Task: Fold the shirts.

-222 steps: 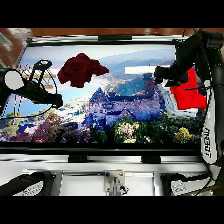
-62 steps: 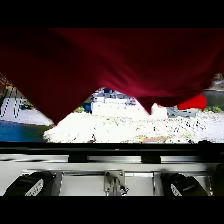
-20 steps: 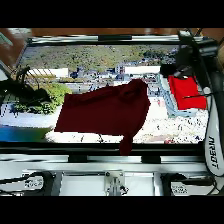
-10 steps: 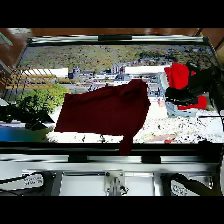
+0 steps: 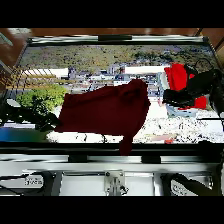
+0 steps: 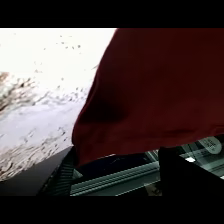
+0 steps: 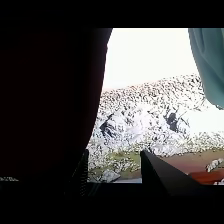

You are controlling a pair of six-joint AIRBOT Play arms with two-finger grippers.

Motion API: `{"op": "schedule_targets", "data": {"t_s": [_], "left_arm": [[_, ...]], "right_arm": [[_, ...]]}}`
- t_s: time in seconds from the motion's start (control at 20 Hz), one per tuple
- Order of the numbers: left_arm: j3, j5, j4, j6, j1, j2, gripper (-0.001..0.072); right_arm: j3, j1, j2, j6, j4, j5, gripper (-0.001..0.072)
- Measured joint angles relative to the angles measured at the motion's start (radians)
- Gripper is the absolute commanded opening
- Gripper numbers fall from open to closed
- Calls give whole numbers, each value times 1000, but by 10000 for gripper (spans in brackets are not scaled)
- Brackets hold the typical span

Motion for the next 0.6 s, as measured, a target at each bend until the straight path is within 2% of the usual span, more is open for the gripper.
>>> {"op": "schedule_targets", "data": {"t_s": [0.05, 0.1, 0.25, 0.45, 0.6], "left_arm": [[0, 8, -2, -6, -13, -7, 476], [0, 25, -2, -12, -25, -16, 274], [-2, 49, 3, -42, -52, -41, 31], [5, 48, 6, -44, -65, -42, 34], [14, 66, 33, -26, -67, -12, 34]], "right_arm": [[0, 0, 0, 0, 1, 0, 446], [-2, 0, 0, 0, 2, 0, 449], [-44, 0, 0, 0, 16, 0, 457], [-241, 2, 0, -51, 171, 16, 457], [-409, 24, 0, -87, 292, 108, 455]]}}
